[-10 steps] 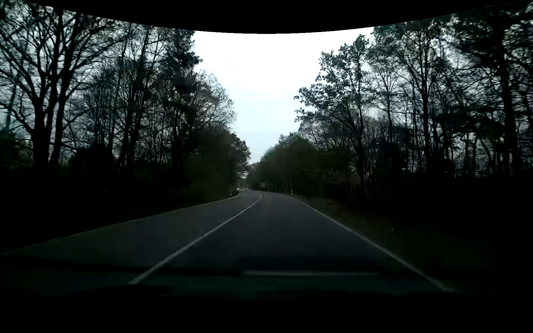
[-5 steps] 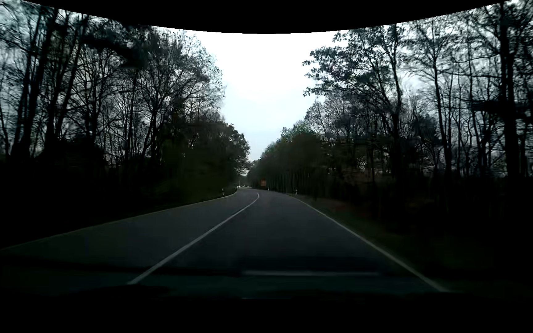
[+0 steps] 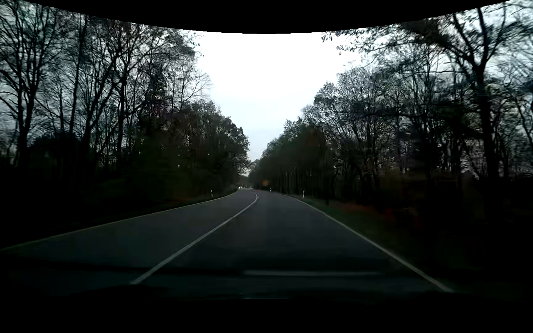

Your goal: Follow the waypoints while adhering to traffic rules and regulations

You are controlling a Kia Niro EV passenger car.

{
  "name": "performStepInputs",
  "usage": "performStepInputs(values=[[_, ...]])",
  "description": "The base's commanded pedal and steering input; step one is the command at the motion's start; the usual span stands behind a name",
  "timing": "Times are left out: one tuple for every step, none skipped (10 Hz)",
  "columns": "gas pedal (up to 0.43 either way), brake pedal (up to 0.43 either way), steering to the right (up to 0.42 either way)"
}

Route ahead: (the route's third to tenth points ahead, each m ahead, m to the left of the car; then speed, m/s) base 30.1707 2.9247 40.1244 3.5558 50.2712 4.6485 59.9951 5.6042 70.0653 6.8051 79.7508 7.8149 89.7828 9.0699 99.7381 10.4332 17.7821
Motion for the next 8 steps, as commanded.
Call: performStepInputs(values=[[0.189, 0.0, -0.005], [0.189, 0.0, -0.006], [0.189, 0.0, -0.006], [0.189, 0.0, -0.006], [0.189, 0.0, -0.006], [0.189, 0.0, -0.006], [0.189, 0.0, -0.006], [0.189, 0.0, -0.007]])
